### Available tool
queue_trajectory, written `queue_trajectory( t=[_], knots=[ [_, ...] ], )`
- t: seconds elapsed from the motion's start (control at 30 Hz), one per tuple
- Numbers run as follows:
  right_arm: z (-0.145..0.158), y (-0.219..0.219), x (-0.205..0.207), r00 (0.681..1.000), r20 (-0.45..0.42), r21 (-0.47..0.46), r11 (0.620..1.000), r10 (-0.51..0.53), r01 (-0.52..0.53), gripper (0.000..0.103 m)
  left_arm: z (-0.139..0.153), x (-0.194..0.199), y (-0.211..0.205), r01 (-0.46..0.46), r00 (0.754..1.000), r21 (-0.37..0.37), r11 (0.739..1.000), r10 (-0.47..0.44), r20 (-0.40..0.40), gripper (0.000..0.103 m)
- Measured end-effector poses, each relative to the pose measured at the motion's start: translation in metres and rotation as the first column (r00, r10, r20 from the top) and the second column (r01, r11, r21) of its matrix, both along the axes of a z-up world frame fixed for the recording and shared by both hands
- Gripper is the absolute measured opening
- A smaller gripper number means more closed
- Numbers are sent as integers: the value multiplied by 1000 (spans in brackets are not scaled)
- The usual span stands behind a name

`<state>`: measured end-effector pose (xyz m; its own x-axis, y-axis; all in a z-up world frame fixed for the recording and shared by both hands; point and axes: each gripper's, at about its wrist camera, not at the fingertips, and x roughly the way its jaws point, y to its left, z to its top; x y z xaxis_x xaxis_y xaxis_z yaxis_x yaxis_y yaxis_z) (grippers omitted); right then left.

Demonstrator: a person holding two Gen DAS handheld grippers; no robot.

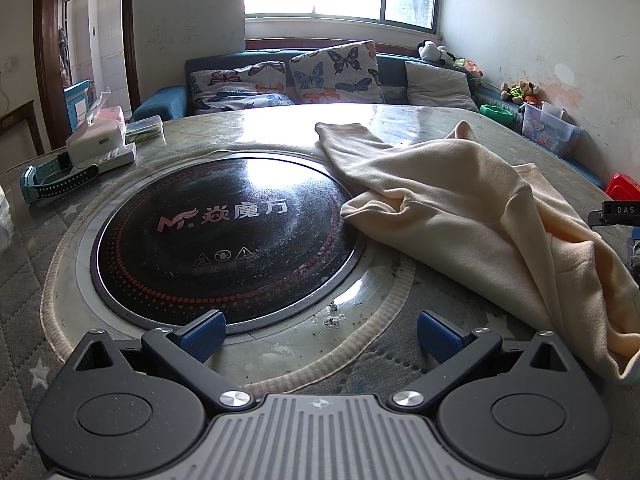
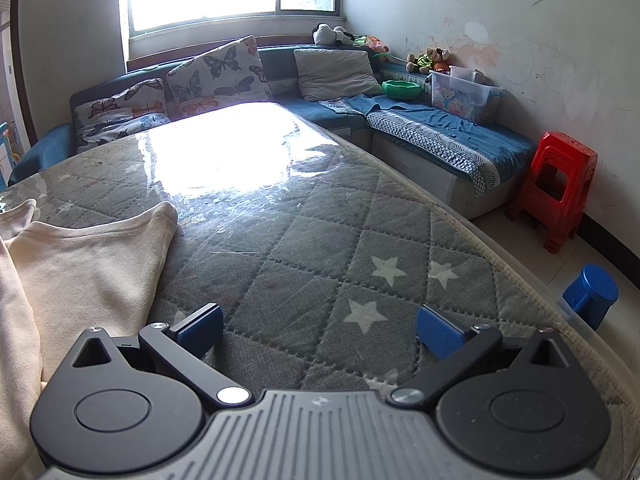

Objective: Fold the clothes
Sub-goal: 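Move both grippers toward the crumpled cream shirt on the table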

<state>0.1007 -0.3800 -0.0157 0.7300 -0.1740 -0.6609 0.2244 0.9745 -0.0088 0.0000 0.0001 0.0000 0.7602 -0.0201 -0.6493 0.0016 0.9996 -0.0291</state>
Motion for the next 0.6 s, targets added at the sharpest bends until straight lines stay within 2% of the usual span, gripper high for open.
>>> queue_trajectory(
  t=[0.4,0.6],
  knots=[
    [-1,15,2,1000,1,-23,1000,-3,3,103,1,1,-1,-4,1000,4,1000,4,-7,103],
    [0,15,4,1000,0,-6,1000,-6,6,103,4,1,-4,-24,999,15,1000,24,-23,103]
  ],
)
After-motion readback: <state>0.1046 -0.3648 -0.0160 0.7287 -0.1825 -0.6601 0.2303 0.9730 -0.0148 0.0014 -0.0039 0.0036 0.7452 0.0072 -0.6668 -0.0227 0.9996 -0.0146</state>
